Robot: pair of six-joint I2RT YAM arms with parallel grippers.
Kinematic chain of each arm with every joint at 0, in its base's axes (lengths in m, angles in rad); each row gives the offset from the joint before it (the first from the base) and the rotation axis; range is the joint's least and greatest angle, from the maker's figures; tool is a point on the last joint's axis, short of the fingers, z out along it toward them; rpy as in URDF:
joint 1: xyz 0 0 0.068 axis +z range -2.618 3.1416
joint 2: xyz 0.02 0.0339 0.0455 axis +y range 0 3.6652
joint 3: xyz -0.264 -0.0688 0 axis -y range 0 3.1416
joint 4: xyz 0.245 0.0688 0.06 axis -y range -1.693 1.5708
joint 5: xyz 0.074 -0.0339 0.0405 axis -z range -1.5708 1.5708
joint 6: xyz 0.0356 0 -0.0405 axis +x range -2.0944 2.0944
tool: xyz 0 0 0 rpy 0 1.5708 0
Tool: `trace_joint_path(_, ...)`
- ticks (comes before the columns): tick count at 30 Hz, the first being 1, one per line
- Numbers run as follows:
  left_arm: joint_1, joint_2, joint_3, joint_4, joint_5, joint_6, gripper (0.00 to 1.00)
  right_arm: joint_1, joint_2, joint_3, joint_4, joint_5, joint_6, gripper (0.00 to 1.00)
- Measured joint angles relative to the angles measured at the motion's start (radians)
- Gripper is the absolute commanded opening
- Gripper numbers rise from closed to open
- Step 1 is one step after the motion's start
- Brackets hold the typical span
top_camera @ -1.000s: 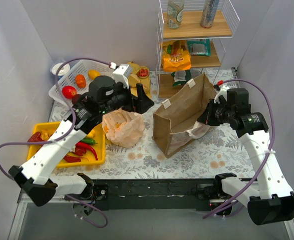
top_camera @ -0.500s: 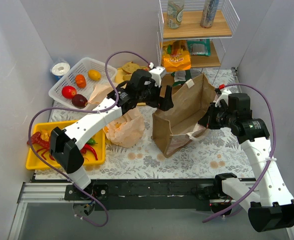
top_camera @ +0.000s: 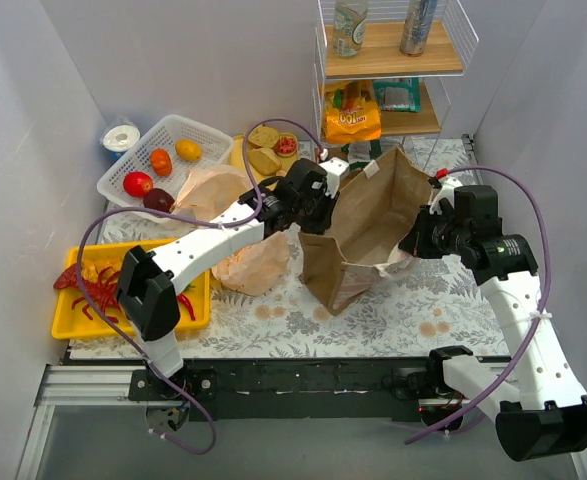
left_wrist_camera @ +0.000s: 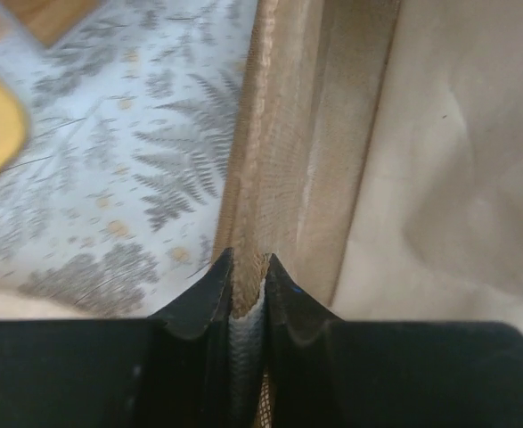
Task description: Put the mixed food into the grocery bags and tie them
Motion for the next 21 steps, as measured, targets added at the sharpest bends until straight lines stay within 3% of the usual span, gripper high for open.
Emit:
trace_joint_path(9, 0.002, -0.146, -0.005, -0.088, -0.355, 0.034, 0.04, 0.001, 0.004, 0.127, -0.069, 0.092, -0.019, 0.01)
trace_joint_path(14, 0.015, -0.171, -0.045, -0.111, -0.359, 0.010, 0.05, 0.001, -0.032, 0.119, -0.101, 0.104, -0.018, 0.04)
trace_joint_path(15, 0.016, -0.178, -0.065, -0.110, -0.338, 0.003, 0.05, 0.001, -0.037, 0.114, -0.106, 0.103, -0.018, 0.08)
trace_joint_path(19, 0.016, -0.219, -0.130, -0.119, -0.245, -0.019, 0.05, 0.002, -0.043, 0.080, -0.109, 0.083, -0.021, 0.55)
trace_joint_path(21, 0.017, -0.246, -0.155, -0.142, -0.195, -0.025, 0.06, 0.001, -0.040, 0.080, -0.109, 0.080, -0.027, 0.62)
